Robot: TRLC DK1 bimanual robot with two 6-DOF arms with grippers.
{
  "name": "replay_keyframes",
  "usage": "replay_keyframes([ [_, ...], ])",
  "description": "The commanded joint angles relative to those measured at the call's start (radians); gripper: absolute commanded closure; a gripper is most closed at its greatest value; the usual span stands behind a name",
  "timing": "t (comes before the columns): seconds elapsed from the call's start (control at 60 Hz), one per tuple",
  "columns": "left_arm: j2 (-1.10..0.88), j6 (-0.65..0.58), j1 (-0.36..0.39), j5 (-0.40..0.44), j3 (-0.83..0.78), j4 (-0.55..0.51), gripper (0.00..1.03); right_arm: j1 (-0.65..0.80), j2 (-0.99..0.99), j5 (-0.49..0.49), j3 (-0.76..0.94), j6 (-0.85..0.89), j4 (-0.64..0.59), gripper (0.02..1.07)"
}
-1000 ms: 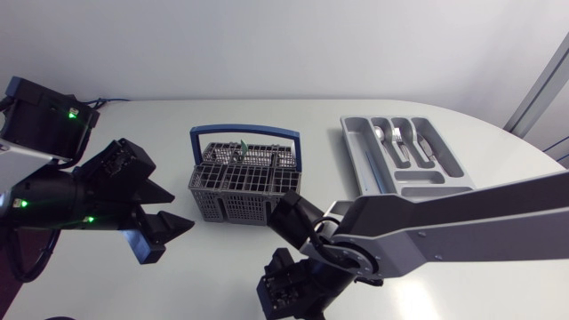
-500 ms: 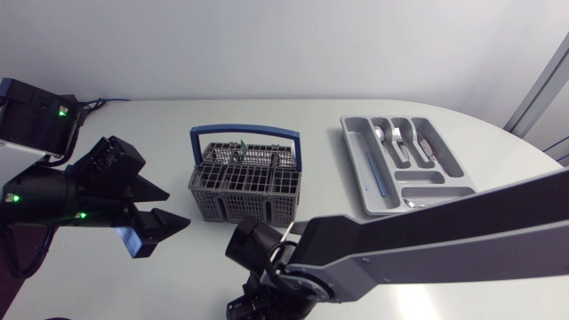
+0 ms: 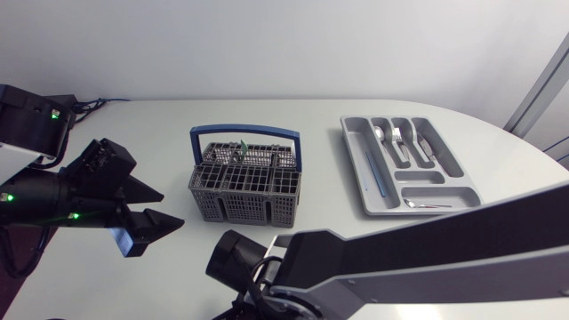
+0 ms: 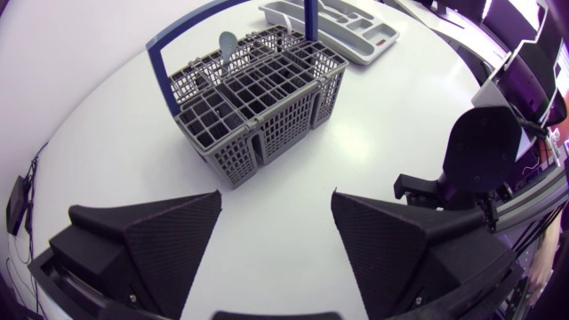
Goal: Unload the cutlery basket into the drawer organizer.
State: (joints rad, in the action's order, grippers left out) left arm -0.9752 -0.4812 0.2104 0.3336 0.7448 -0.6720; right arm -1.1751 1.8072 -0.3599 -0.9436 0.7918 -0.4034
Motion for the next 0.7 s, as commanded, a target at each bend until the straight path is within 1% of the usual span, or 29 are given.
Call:
replay_keyframes([
  [0.0,0.003,-0.028,-0.008,0.012,-0.022,0.0,0.17,-0.041,0.029,0.001,0.003,-0.039,0.006,0.68],
  [0.133,0.006,-0.033,-0.013,0.018,-0.024,0.0,0.17,-0.049,0.034,0.006,0.012,-0.042,0.018,0.87],
  [0.333,0.012,-0.034,-0.011,0.019,-0.027,0.0,0.17,-0.051,0.026,0.006,0.042,-0.042,0.006,0.88],
  [0.367,0.012,-0.034,-0.011,0.019,-0.025,0.0,0.17,-0.051,0.024,0.006,0.043,-0.042,0.005,0.86],
  [0.383,0.012,-0.034,-0.011,0.019,-0.025,0.0,0.17,-0.051,0.023,0.006,0.045,-0.042,0.005,0.82],
  [0.417,0.012,-0.033,-0.011,0.019,-0.024,0.0,0.17,-0.051,0.018,0.006,0.048,-0.043,0.005,0.7],
  [0.45,0.013,-0.033,-0.011,0.019,-0.024,0.0,0.17,-0.051,0.012,0.006,0.049,-0.043,0.005,0.61],
  [0.5,0.015,-0.033,-0.011,0.019,-0.024,0.0,0.17,-0.051,0.006,0.007,0.055,-0.048,0.005,0.51],
  [0.583,0.017,-0.033,-0.011,0.019,-0.024,0.0,0.17,-0.051,0.003,0.009,0.058,-0.048,0.005,0.44],
  [0.683,0.015,-0.034,-0.011,0.019,-0.025,0.0,0.17,-0.047,0.012,0.009,0.063,-0.048,0.003,0.44],
])
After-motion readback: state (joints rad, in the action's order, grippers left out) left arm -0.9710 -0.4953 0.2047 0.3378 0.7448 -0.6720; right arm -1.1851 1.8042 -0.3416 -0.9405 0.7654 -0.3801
